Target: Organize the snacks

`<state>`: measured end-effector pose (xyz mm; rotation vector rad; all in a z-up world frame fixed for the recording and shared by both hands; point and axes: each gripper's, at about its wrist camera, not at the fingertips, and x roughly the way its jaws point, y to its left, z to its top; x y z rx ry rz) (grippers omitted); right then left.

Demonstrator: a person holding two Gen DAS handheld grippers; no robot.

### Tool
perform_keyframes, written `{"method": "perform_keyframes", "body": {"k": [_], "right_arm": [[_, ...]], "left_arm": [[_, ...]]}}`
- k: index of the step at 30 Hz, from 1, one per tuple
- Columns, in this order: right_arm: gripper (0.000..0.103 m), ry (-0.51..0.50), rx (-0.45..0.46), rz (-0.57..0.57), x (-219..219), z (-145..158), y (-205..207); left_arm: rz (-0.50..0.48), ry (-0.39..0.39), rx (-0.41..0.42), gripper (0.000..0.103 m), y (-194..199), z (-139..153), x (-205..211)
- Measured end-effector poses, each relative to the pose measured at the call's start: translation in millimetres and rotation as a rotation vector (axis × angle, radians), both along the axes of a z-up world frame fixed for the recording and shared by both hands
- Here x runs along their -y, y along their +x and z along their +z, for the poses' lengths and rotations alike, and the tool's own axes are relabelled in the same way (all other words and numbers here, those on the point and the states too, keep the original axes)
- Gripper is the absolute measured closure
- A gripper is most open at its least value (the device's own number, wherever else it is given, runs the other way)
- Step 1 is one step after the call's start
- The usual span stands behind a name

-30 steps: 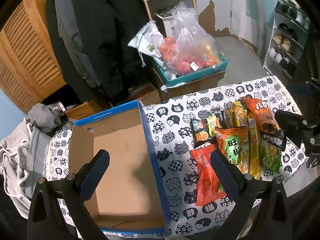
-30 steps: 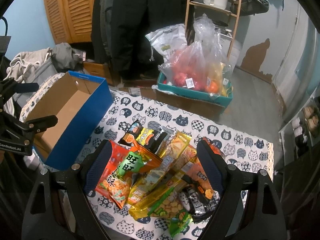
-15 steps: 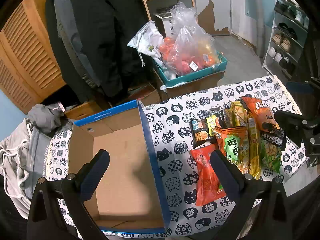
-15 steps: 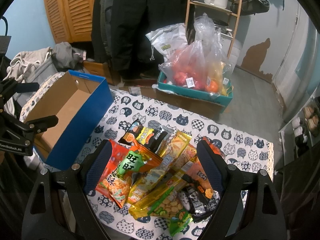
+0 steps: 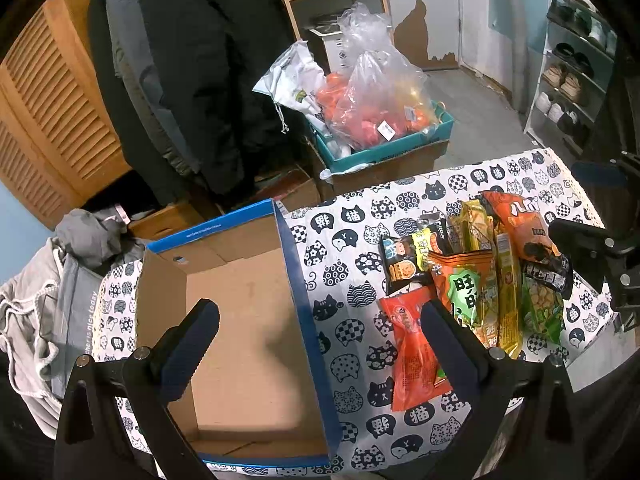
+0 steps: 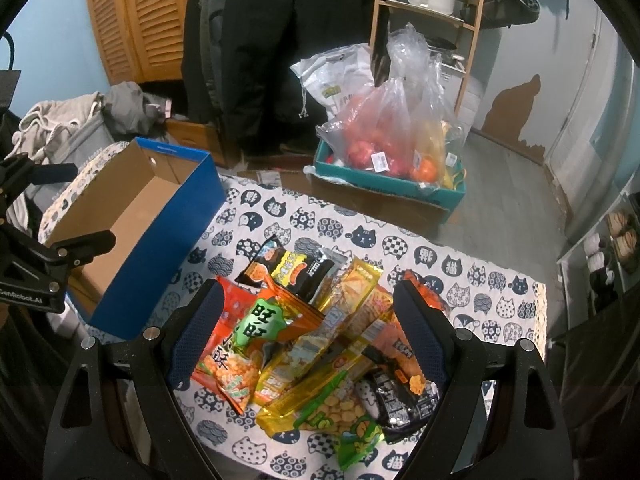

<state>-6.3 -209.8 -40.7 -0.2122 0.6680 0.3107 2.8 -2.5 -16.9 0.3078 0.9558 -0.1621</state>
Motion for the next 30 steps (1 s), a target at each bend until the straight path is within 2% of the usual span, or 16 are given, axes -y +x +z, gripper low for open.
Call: {"method": "perform_keyframes", "body": {"k": [30], "right_arm": [[0.018, 0.008, -0.015, -0.003, 7.2, -7.7, -3.4]], "left_arm": [[-0.003, 0.01, -0.004, 0.001, -5.0, -3.2, 3.3]]}}
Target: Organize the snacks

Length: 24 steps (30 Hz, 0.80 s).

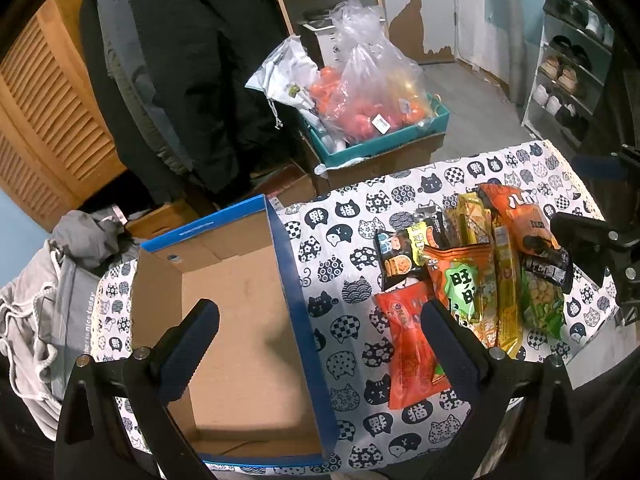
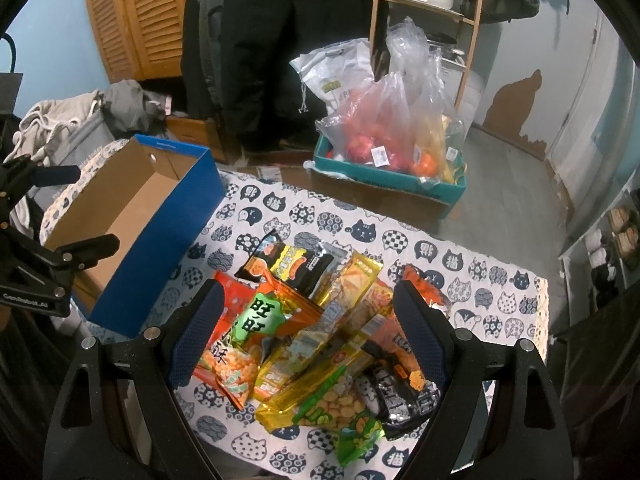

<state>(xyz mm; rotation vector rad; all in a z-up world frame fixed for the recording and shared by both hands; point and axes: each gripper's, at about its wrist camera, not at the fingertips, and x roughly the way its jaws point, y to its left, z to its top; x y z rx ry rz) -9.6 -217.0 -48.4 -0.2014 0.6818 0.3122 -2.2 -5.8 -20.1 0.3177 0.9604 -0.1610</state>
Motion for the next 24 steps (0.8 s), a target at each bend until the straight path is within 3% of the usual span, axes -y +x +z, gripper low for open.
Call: {"method": "perform_keyframes", "body": {"k": [18, 24], "right_arm": [[0.018, 0.0, -0.035, -0.019, 11.4, 3.7, 4.2], [0.018, 0.003, -0.074, -0.064, 26.7, 1.8, 14.8]], "left_arm": [[-0.017, 0.0, -0.054, 0.001, 10.9, -12.9, 15.6], [-0.037, -0.004, -0.128, 0.001, 20.6, -36.1, 29.0]]}}
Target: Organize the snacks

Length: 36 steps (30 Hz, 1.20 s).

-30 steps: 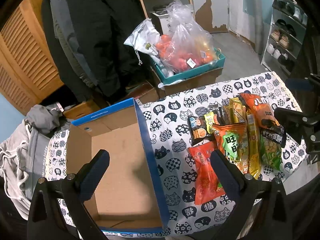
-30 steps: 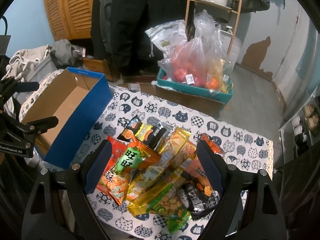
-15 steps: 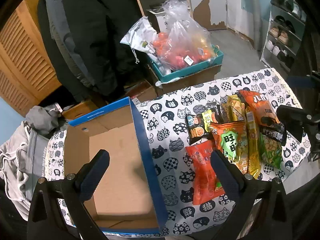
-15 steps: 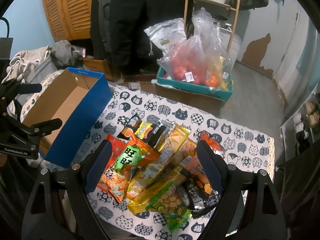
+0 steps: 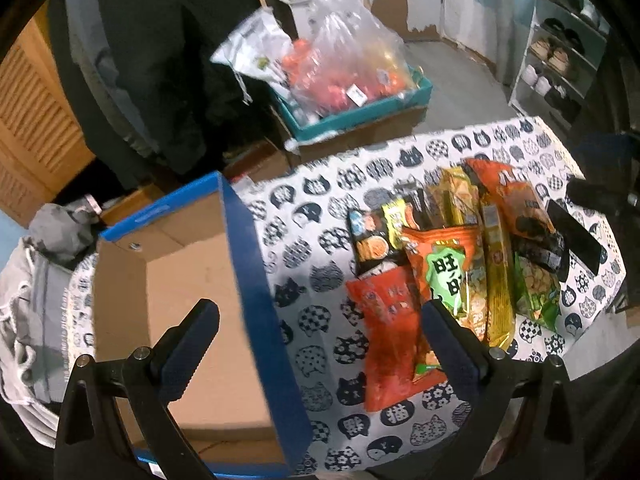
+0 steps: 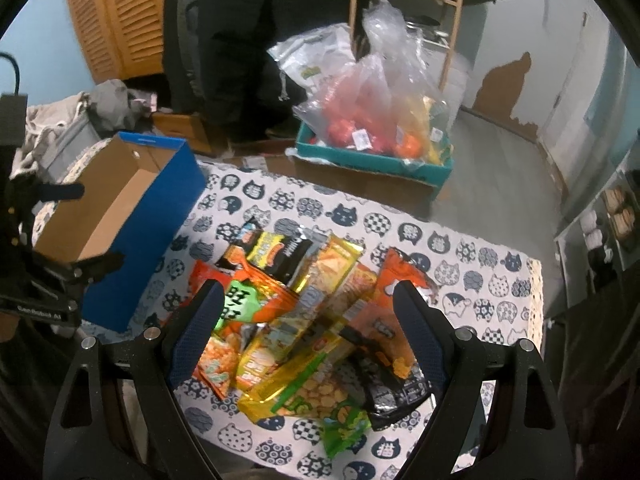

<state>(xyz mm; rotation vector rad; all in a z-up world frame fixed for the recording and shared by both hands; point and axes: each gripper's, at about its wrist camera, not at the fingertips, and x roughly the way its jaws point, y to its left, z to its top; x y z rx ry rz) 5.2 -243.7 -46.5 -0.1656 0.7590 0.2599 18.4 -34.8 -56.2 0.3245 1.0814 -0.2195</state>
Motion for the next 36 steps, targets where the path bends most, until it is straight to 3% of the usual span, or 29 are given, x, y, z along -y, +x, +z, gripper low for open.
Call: {"method": "perform_keyframes", "body": {"k": [9, 25, 36], "right_arm": [[0.018, -0.011, -0.08, -0.094, 35.4, -14.5, 31.8], [0.018, 0.022, -0.4, -0.246, 83.6, -97.1, 115.8], [0.018, 0.245, -0.509, -0.284, 111.1, -137.1, 139.3]], "left_arm": [[-0.034, 0.003, -0.06, 0.001, 12.5, -21.4, 30.0], [-0.051, 0.024, -0.2, 0.001, 42.3, -71.8, 74.8], [-0.059, 0.036, -0.309, 0.001, 49.8, -106.9, 92.4]]}}
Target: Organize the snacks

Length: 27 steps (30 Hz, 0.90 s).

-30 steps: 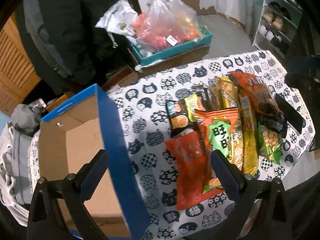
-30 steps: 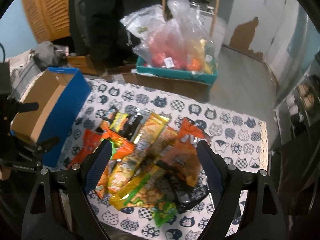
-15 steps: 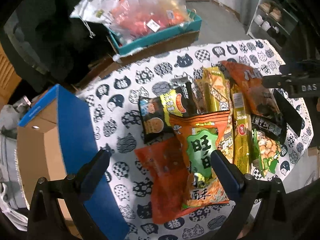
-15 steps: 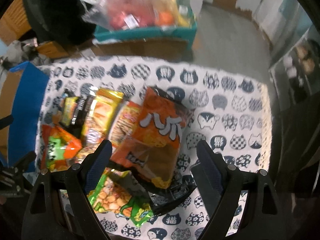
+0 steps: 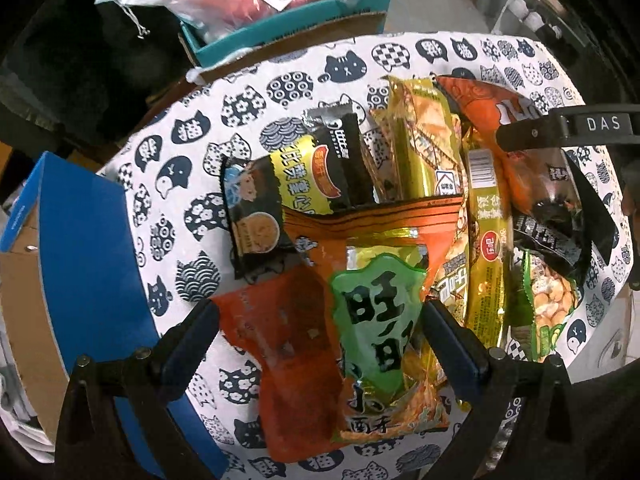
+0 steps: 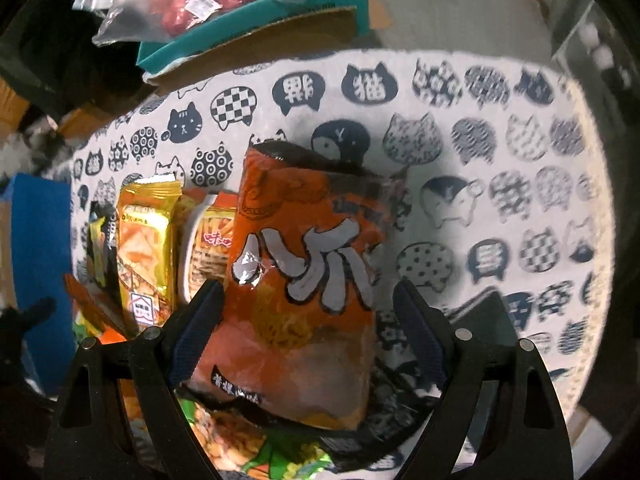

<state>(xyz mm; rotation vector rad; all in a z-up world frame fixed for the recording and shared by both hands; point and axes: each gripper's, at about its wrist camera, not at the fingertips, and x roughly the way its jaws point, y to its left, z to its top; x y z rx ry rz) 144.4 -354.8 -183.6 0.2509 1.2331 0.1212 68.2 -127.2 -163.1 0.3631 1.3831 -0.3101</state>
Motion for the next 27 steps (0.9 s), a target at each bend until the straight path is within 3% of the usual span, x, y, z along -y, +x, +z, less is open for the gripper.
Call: {"method": "perform_keyframes", "body": {"k": [3, 5, 8, 11, 13, 16, 27], "right_arm": [[0.018, 0.005, -0.015, 0.013, -2.7, -9.5, 2.9], [0.018, 0.011, -0.022, 0.023, -6.8, -12.4, 0.2], [0.018, -0.011, -0.009, 0.034, -9.8, -15.1, 0.4], [0.025, -0.034, 0.007, 0.057, -14.4, -15.0, -1.4], [0.039, -0.03, 0.028, 0.065, -15.8, -11.7, -4.3], [0.052, -0.074, 0.06, 0.074, -18.5, -1.7, -9.6], [0.056, -0.197, 0.181, 0.109, -33.0, 36.8, -33.5]], "left_arm": [[-0.002, -0.005, -0.01, 0.008, 0.7, -4.1, -0.1], [-0.005, -0.006, -0.028, 0.029, 2.6, -8.2, 0.0], [-0.007, -0.021, -0.047, 0.053, 1.8, -11.3, -1.9], [0.006, -0.065, -0.043, 0.063, 1.3, -7.3, -7.0], [0.005, -0.083, -0.038, 0.066, 0.8, -2.9, -8.3], [-0.003, -0.093, -0.014, 0.069, 0.5, 5.2, -9.1], [-0.045, -0.094, 0.104, 0.071, -11.3, 49.0, -11.3]]}}
